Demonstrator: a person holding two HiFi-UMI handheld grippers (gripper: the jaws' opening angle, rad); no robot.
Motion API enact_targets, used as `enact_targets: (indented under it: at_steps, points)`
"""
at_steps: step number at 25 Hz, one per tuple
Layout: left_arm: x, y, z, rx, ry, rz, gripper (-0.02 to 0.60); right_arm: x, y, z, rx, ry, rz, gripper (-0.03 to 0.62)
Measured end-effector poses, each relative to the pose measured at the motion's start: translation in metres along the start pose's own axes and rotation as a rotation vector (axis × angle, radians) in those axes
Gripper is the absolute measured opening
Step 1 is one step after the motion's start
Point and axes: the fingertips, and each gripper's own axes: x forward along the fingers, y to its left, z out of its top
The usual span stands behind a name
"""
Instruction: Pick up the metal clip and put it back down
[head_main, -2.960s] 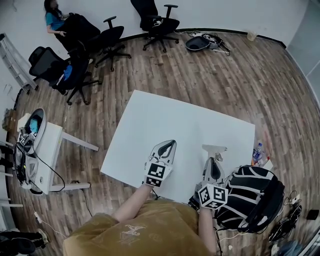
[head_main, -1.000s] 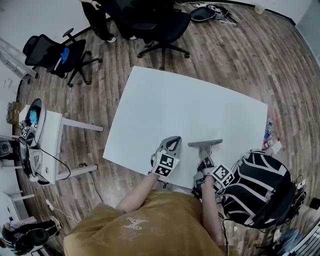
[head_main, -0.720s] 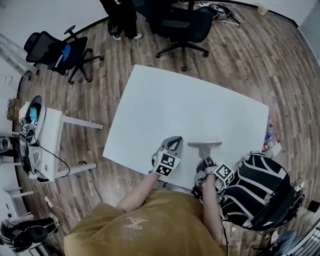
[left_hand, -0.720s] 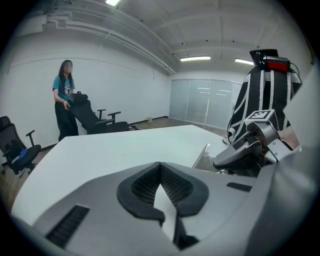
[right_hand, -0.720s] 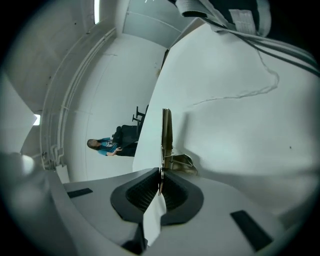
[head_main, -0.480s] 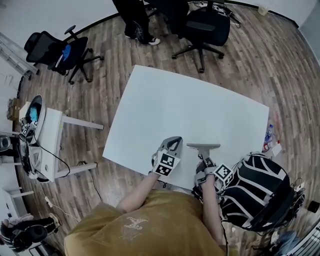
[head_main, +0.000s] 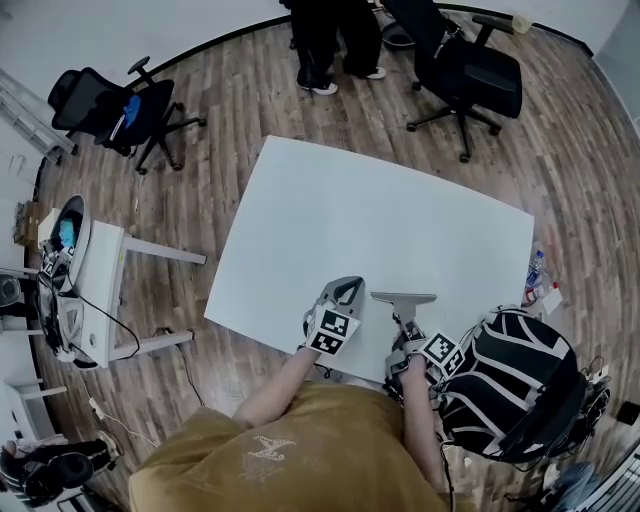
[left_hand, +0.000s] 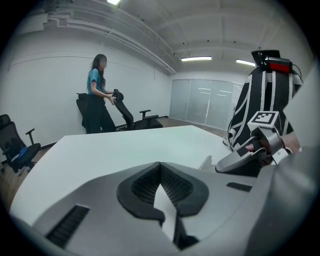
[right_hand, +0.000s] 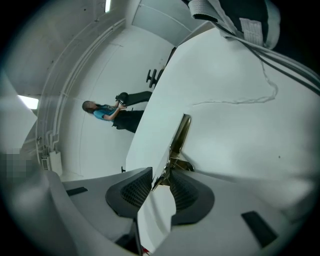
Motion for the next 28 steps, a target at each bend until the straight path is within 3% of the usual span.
enact_targets:
  at_steps: [6,19,24,28]
  points:
    - [0.003,0.002,0.01,0.013,-0.011,-0.001,0.006,0.001,0.001,0.004,-0.019,0.001,-0.013,0.114]
    - [0.004,-0.003,0.006,0.009,0.001,-0.012,0.006,-0.007,-0.004,-0.002,-0.039,0.022,-0.058,0.115]
    - [0.002,0.0,0.006,0.009,0.003,-0.009,0.006,-0.005,-0.005,-0.008,-0.052,0.052,-0.052,0.167]
    - [0.0,0.004,0.006,0.007,0.001,-0.009,0.006,-0.006,-0.002,-0.011,-0.075,0.062,-0.066,0.167]
